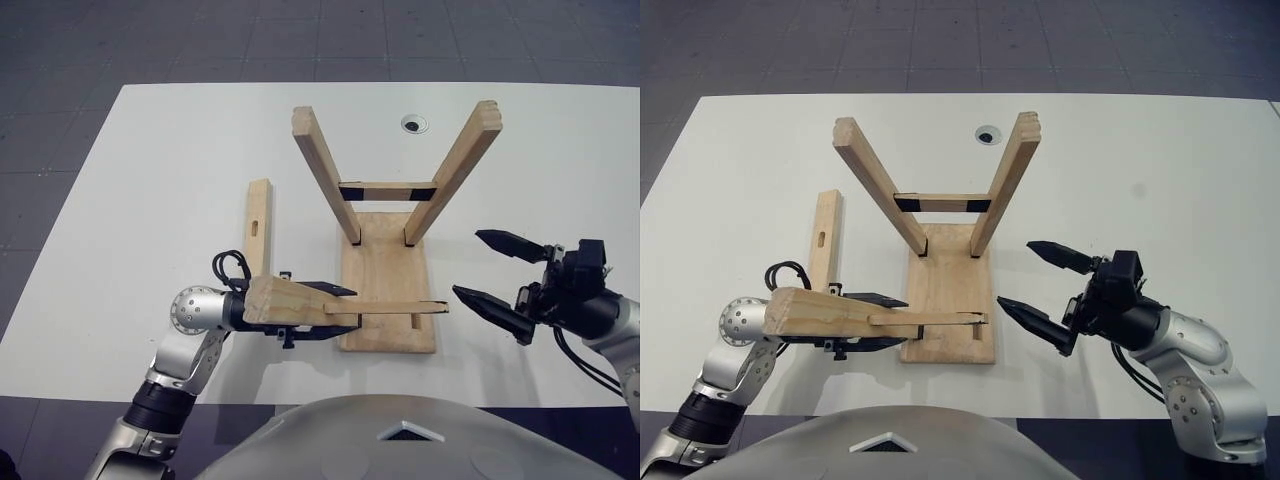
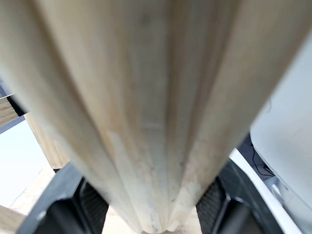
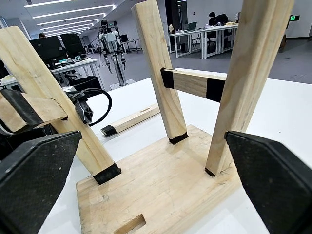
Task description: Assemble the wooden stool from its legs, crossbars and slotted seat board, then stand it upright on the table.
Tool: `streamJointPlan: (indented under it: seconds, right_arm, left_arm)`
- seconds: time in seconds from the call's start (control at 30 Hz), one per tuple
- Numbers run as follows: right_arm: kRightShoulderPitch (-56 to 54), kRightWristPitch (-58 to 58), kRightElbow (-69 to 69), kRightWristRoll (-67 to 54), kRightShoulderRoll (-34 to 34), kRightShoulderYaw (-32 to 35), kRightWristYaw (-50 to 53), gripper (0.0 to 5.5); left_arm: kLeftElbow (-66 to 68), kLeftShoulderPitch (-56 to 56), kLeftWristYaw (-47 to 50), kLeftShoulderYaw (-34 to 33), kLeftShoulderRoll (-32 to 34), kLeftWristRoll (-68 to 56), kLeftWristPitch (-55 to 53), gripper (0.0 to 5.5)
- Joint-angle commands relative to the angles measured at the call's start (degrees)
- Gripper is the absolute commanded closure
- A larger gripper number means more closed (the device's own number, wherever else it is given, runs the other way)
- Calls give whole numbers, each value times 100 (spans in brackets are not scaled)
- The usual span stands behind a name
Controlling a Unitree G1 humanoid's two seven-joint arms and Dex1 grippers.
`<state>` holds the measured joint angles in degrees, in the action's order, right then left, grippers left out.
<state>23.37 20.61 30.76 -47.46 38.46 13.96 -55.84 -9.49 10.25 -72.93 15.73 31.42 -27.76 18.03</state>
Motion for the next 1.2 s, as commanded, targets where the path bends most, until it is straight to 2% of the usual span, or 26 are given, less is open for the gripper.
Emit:
streamJointPlan:
  seconds: [0.03, 0.33, 0.57, 1.03, 1.2]
  right_arm:
    - [5, 2, 112, 37, -61, 60, 106, 0]
    - [14, 1, 143, 35, -127, 88, 218, 0]
    - [73, -32, 176, -13, -86, 112, 110, 0]
    - [-95, 59, -1, 43, -18, 367, 163, 0]
    - [-156, 62, -191, -57, 90, 817, 176, 0]
  left_arm:
    - [729, -6, 575, 503, 457, 1726, -734, 344]
    - [154, -192, 486, 997, 1060, 1337, -1905, 344]
    - [-268, -569, 663, 761, 1095, 7, -3574, 344]
    - [-179, -208, 842, 834, 916, 255, -2910, 344]
    - [-220, -110, 795, 915, 992, 337, -2651, 344]
